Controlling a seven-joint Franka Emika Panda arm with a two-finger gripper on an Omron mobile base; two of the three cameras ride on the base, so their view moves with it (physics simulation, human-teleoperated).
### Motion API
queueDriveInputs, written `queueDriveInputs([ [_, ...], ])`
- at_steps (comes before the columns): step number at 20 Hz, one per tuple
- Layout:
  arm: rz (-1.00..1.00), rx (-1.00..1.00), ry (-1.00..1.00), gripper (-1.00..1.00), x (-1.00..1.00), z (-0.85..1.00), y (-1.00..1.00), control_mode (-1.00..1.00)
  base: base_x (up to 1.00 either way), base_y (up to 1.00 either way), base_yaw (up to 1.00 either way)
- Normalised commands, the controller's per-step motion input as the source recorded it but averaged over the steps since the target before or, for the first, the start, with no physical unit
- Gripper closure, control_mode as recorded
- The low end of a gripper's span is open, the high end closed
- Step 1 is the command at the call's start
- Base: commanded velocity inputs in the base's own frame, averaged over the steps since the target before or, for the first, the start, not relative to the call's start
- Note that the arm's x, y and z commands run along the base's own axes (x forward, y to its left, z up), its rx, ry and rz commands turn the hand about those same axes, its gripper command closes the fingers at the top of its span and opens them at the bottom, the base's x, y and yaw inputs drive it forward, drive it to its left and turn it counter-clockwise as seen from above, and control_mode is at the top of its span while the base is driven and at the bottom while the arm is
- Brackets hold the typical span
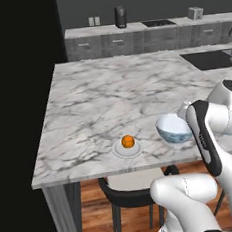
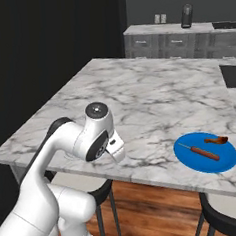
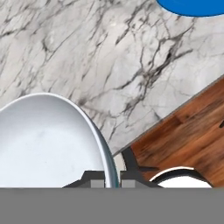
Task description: Take the smaller bowl and place it next to the appetizer plate on the dining counter , and place the larger bowl next to the plate with cooked food.
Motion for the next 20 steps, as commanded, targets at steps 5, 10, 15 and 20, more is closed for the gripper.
queueDriveInputs([
  [5,0.00,-0.04,-0.02,1.00,0.27,-0.29,0.00,-1.00,0.00,0.00,0.00],
  [10,0.00,-0.04,-0.02,1.00,0.31,-0.26,0.00,-1.00,0.00,0.00,0.00],
  [15,0.00,-0.03,-0.01,1.00,0.30,-0.28,0.00,-1.00,0.00,0.00,0.00],
  [20,0.00,-0.02,0.00,1.00,0.26,-0.24,0.00,-1.00,0.00,0.00,0.00],
])
